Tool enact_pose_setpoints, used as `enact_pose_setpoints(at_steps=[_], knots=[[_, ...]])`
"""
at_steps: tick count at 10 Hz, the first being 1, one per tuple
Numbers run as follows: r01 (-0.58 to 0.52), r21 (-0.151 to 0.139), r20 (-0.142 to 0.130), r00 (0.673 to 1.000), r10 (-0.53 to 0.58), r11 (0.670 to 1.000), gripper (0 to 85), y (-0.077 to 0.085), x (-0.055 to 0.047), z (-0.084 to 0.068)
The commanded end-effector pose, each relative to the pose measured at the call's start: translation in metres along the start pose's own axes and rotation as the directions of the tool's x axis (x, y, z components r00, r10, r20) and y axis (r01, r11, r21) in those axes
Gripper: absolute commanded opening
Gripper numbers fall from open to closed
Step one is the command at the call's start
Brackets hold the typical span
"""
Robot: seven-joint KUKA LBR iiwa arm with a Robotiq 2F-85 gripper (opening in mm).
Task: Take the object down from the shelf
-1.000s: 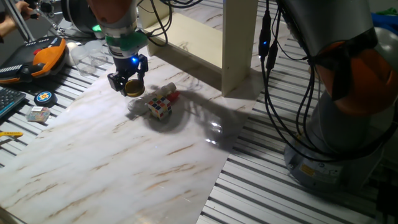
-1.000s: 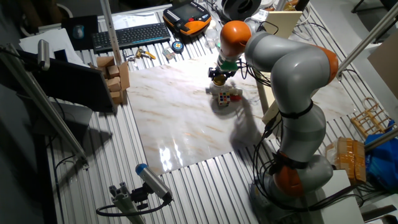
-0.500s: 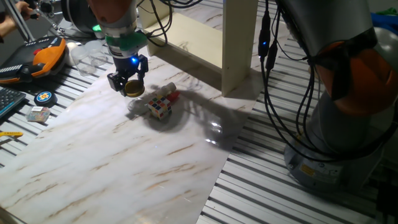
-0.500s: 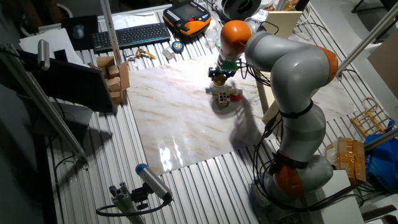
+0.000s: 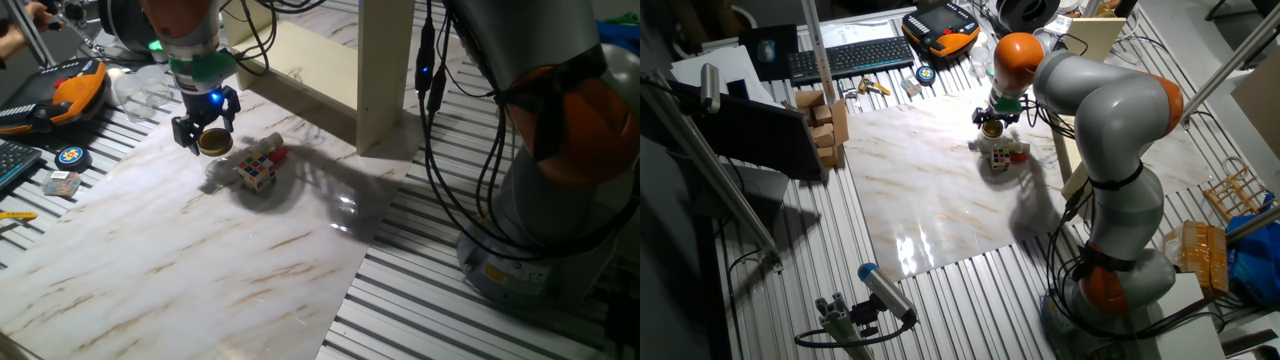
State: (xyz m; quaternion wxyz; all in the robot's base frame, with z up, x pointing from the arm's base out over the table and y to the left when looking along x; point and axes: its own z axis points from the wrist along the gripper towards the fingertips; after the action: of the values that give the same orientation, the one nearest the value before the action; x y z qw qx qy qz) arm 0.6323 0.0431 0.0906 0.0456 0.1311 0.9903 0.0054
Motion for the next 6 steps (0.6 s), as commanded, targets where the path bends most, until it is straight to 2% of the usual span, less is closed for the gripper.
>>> enact_pose_setpoints(at_steps=[1, 2, 3, 5, 6], knots=[[0.000, 0.005, 0.000, 1.000, 0.000, 1.000, 85.0, 0.000, -0.001, -0.006], [0.000, 0.021, 0.003, 1.000, 0.000, 1.000, 85.0, -0.001, -0.002, -0.015], [0.000, 0.022, 0.007, 1.000, -0.001, 1.000, 85.0, -0.001, -0.002, -0.021], [0.010, -0.011, 0.006, 1.000, -0.010, 1.000, 85.0, -0.001, -0.002, -0.034], [0.019, -0.011, -0.001, 1.000, -0.019, 1.000, 68.0, -0.001, -0.001, -0.045]])
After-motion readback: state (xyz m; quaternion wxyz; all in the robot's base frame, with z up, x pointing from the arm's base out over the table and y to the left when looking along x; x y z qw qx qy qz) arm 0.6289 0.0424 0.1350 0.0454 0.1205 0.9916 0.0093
